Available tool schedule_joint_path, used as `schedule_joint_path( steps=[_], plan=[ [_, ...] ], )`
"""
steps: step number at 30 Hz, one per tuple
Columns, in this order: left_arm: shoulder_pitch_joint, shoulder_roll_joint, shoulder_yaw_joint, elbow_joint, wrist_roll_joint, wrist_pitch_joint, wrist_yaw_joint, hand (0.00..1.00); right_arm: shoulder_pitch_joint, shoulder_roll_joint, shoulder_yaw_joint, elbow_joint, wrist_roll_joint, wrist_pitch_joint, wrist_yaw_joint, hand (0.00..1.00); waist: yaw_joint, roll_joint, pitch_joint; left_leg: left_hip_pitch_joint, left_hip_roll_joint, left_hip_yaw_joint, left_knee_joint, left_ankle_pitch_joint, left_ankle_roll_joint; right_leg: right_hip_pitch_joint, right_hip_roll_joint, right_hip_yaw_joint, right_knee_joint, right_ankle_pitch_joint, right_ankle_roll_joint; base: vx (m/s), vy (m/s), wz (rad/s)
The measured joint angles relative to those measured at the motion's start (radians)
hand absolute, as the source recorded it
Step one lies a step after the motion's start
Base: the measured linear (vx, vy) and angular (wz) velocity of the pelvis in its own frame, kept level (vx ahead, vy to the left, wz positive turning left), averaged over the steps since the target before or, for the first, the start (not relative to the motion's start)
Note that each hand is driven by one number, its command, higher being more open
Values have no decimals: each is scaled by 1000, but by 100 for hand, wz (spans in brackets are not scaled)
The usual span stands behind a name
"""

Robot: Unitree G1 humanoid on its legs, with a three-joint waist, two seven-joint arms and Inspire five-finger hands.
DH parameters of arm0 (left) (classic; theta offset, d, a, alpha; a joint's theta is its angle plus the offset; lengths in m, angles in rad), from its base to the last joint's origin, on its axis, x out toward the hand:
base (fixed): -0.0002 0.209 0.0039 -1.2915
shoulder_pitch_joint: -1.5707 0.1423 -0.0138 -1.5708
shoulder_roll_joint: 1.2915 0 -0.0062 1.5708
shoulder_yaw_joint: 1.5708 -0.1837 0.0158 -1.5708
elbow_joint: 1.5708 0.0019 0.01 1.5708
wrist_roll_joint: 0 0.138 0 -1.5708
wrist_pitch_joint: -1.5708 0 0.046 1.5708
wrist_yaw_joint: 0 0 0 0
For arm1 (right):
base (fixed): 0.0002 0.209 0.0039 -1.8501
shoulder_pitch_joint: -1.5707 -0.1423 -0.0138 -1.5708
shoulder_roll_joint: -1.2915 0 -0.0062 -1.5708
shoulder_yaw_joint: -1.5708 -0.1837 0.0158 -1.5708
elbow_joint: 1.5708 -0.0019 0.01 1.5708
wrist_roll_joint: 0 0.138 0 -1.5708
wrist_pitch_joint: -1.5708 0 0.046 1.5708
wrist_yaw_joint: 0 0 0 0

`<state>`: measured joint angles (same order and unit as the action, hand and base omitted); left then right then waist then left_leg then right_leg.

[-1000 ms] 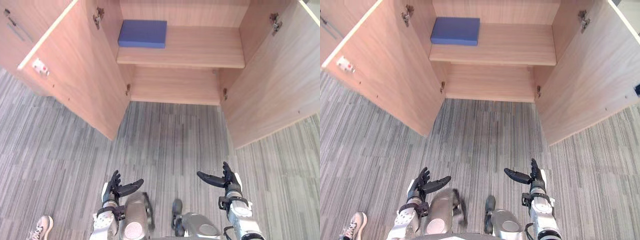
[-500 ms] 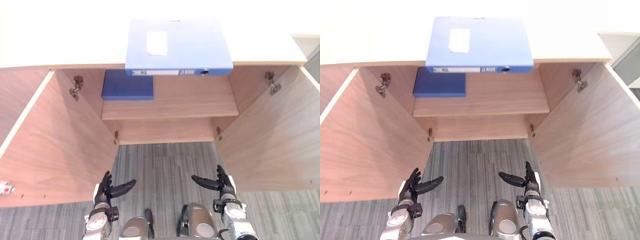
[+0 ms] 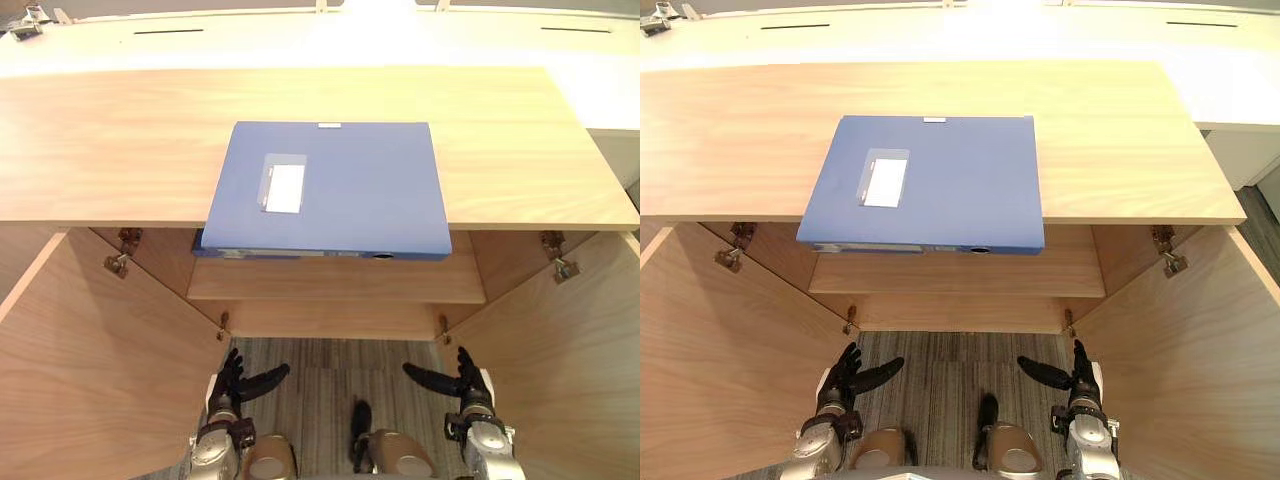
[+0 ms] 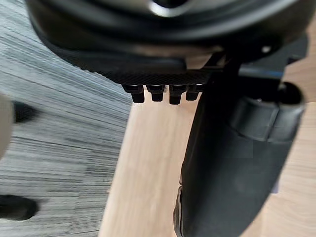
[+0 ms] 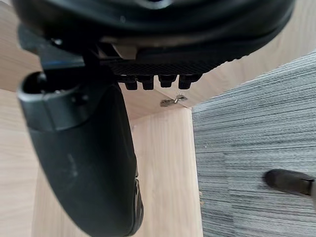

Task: Walk over to the cabinet, pick up the folder, carry it to the office cabinet, place the folder inside the office cabinet, then close the office cabinet door

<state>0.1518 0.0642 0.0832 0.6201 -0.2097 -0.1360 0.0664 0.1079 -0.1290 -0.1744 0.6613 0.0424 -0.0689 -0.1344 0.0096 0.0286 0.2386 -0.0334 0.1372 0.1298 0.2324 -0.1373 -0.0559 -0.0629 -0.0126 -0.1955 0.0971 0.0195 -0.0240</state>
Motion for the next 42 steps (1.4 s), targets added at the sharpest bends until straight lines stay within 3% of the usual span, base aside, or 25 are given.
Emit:
schedule_joint_path(
  steps=[6, 10, 19, 28, 32, 36, 42],
  plan=[
    [50, 0, 5, -121, -6, -1, 1, 100, 63, 18, 3, -2, 3, -1, 3, 100, -1, 0, -22, 64, -60, 13, -120, 26, 25, 44, -41, 12, -81, 24, 44, 90, 129, -3],
    [112, 12, 6, -306, 2, -2, 3, 100, 64, 19, 3, -1, 4, -1, 5, 100, 0, -1, -23, 92, -82, 3, -140, 29, 29, 71, -48, 10, -94, 26, 47, 49, 63, 3],
    [249, 36, 18, -720, 95, -59, 25, 100, 68, 13, 1, 1, 3, -10, 11, 100, 5, 1, -53, 118, -87, -23, -155, 38, 44, 100, -51, -6, -96, 26, 47, -39, 1, 7],
    [317, 42, -14, -990, 180, -119, 86, 100, 97, -1, -14, 65, -6, -15, 4, 100, 6, 6, -76, 125, -85, -35, -151, 32, 35, 110, -55, -8, -79, 12, 56, -40, -8, 4],
    [326, 79, -55, -1026, 238, -126, 112, 100, 97, -3, -9, 81, -7, -15, 0, 100, 6, 6, -79, 126, -85, -33, -146, 33, 36, 110, -54, -5, -79, 14, 54, 3, -2, -1],
    [319, 165, -100, -1067, 359, -129, 137, 100, 97, -11, 32, 100, -12, -16, -7, 100, 4, 7, -102, 137, -85, -20, -146, 35, 39, 114, -48, 12, -79, 15, 54, 8, -3, -11],
    [234, 297, -170, -1097, 486, -154, 128, 100, 101, -19, 68, 118, -37, -17, -8, 100, -6, 9, -120, 165, -86, 0, -155, 34, 39, 129, -47, 31, -81, 20, 55, -24, 10, -10]
  ],
)
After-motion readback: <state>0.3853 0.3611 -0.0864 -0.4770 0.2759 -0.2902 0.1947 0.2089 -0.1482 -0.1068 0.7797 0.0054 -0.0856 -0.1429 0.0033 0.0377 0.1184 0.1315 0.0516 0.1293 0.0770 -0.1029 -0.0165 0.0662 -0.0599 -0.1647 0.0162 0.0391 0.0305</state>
